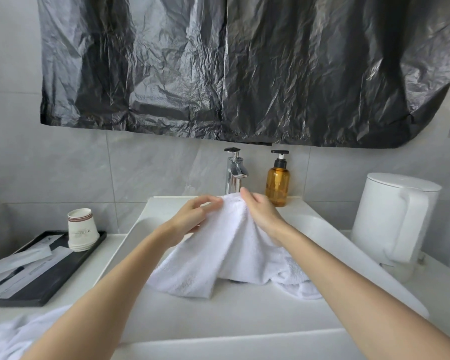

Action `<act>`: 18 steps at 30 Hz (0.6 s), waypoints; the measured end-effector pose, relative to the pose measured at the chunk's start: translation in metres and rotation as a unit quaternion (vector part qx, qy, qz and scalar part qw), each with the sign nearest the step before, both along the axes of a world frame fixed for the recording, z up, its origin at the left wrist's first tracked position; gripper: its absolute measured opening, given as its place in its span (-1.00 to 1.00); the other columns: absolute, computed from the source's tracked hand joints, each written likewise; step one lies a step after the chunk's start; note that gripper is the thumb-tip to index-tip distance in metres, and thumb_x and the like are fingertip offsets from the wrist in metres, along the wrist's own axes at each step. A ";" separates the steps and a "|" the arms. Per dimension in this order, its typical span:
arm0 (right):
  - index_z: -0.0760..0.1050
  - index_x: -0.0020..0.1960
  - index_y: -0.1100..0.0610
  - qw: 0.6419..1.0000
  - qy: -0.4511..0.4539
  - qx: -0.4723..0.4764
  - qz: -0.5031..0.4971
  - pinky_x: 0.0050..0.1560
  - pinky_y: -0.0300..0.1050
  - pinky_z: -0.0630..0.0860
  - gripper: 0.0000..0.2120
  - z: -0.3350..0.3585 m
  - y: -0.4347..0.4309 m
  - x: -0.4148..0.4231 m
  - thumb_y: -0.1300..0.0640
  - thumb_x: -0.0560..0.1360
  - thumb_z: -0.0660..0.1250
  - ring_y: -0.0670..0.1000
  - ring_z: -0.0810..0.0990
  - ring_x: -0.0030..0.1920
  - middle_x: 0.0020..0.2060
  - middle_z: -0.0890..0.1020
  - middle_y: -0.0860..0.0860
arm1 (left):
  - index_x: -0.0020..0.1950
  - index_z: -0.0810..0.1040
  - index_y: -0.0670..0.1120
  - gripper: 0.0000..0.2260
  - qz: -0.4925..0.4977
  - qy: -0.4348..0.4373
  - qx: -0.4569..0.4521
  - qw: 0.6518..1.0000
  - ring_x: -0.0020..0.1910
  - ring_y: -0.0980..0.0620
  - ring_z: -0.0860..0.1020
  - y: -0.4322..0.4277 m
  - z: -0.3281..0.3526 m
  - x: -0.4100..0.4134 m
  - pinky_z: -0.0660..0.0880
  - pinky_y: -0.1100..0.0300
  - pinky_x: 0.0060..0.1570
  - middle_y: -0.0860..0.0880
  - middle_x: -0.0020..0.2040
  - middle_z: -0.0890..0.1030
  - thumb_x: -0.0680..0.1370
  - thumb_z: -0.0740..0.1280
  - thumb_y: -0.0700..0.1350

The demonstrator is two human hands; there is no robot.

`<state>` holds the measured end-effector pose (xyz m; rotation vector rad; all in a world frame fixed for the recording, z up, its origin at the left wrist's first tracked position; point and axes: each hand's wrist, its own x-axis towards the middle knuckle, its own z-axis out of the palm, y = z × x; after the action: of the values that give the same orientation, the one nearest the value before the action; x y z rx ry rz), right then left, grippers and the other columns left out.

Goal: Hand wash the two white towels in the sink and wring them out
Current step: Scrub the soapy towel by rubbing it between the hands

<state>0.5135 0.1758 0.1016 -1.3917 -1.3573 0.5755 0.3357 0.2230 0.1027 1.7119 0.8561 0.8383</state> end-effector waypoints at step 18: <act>0.23 -0.41 0.14 0.981 0.034 0.099 -0.162 -0.39 -0.27 0.26 -0.53 -0.010 0.002 -0.019 0.02 0.64 0.16 -0.07 0.30 -0.43 -0.50 0.35 -0.02 | 0.16 0.52 -0.21 -0.56 0.179 -0.156 -0.176 0.955 -0.01 -0.12 0.58 -0.013 0.005 0.072 0.48 0.14 -0.11 -0.15 0.04 0.61 0.68 0.02 0.10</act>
<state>0.4944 0.1776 0.0914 -1.3798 -1.0709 0.2617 0.4081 0.2098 0.1073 1.0935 1.0393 1.0891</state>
